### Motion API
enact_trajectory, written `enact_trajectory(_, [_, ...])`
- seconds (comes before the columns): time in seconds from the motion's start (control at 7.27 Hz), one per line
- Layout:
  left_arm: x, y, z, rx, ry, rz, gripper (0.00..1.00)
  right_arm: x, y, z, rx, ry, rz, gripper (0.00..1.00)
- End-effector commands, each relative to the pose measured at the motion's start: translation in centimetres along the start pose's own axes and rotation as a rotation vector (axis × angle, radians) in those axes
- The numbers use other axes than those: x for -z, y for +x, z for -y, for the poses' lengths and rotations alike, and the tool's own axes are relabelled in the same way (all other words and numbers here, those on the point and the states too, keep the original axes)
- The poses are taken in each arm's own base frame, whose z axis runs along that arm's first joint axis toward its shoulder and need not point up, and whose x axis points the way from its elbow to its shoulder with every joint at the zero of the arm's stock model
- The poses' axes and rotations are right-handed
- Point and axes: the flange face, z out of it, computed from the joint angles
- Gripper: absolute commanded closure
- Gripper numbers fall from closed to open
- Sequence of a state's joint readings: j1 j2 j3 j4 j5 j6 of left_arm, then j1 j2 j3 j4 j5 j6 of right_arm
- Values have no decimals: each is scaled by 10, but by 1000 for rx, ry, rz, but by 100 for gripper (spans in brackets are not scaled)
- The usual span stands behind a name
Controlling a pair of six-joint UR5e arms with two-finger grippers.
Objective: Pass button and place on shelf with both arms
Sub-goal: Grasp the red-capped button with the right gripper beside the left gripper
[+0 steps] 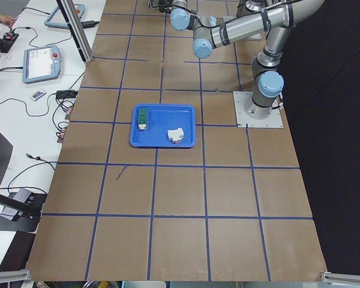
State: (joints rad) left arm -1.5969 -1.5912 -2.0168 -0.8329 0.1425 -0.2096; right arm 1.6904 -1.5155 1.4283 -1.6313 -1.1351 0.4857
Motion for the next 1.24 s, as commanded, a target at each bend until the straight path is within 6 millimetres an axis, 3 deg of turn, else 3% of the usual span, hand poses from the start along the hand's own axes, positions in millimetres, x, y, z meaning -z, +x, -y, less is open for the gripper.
enact_trajectory(0.0, [0,0,1,2,-1,-3,100,-9,-10,-4,15,-7,-13,0])
enact_trajectory(0.28, [1,0,1,-1,1,-4,100,-16,-10,-2,25,-10,-25,0])
enact_trajectory(0.41, [1,-1,1,-2,2,-4,100,-17,-10,-2,25,-18,-19,26])
enact_trajectory(0.55, [1,-1,1,-1,2,-4,100,-17,-11,-5,24,-26,-22,39])
enact_trajectory(0.83, [2,-1,2,-6,3,-4,100,-23,-24,-22,58,-39,-26,41])
enact_trajectory(1.1, [3,-3,3,-5,6,-5,100,-22,-24,-23,59,-39,-23,39])
